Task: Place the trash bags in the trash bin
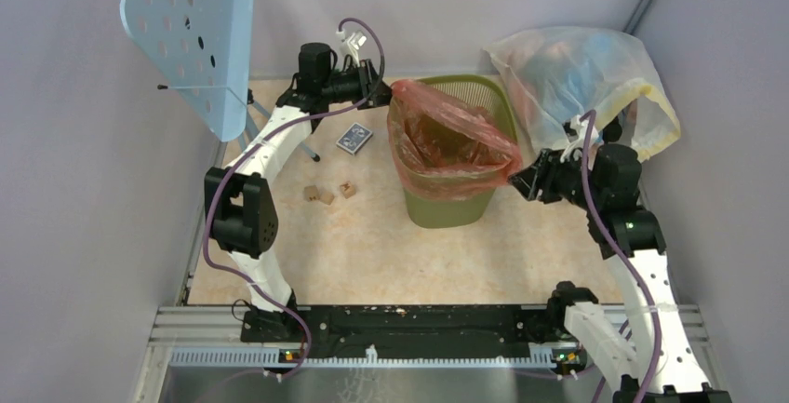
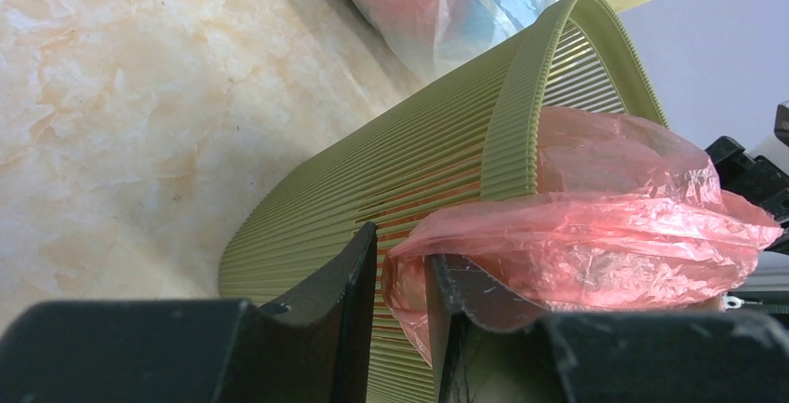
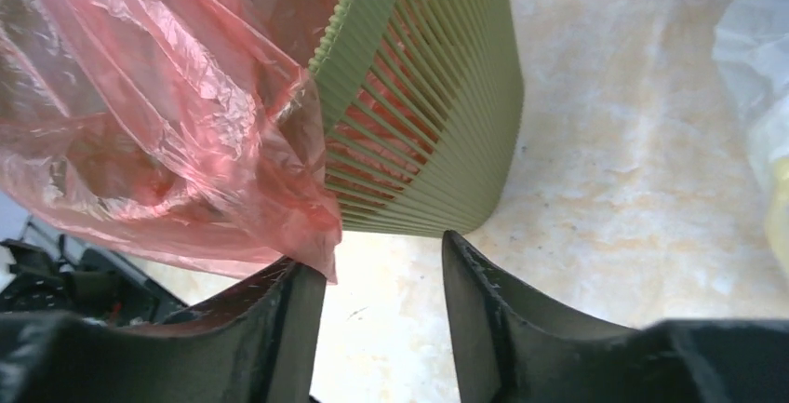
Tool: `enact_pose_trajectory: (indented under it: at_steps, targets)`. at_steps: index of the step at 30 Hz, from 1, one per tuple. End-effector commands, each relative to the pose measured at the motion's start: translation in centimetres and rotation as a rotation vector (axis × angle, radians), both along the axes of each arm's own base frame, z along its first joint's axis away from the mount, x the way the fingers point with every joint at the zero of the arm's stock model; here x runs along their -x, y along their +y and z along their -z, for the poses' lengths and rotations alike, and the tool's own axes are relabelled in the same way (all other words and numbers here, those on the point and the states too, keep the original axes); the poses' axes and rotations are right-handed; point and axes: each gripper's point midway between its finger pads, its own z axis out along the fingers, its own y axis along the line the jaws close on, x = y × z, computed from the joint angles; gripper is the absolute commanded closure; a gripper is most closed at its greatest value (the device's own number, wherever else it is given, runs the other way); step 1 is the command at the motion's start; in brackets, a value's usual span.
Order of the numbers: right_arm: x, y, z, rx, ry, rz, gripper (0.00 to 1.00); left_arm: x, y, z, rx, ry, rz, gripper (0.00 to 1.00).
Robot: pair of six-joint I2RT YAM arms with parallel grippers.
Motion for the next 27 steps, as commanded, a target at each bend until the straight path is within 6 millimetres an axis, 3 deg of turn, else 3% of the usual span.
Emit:
enact_pose_trajectory:
  at_steps: [1, 4, 7, 11, 13, 16, 21, 27]
  targets:
    - [0.2, -1.1, -4.6, 0.073, -0.153, 0.032, 0.45, 1.2, -0.3, -2.8, 0.023, -0.073, 0.027, 0.69]
    - [1.0, -1.5, -7.2, 0.082, -0.236, 0.046, 0.33, 1.2, -0.4, -2.8, 0.025, -0.071, 0.026, 0.69]
    - [1.8, -1.3, -9.6, 0.077, -0.312, 0.034, 0.26, 1.2, -0.4, -2.8, 0.025, -0.071, 0.025, 0.69]
    - [2.4, -0.5, -13.4, 0.057, -0.402, -0.020, 0.25, 1.4, -0.5, -2.6, 0.038, -0.054, 0.035, 0.69]
    - [2.1, 1.0, -14.5, 0.031, -0.392, -0.116, 0.31, 1.5, -0.5, -2.4, 0.041, -0.050, 0.034, 0.69]
    - [-0.2, 2.2, -14.7, 0.010, -0.307, -0.190, 0.42, 1.4, -0.5, -2.3, 0.043, -0.044, 0.028, 0.69]
    - [-3.2, 4.2, -14.7, -0.003, -0.250, -0.280, 0.42, 1.6, -0.4, -2.4, 0.041, -0.047, 0.029, 0.69]
    - [-6.0, 7.5, -12.6, 0.085, -0.166, -0.381, 0.46, 1.5, -0.3, -2.3, 0.034, -0.052, 0.026, 0.69]
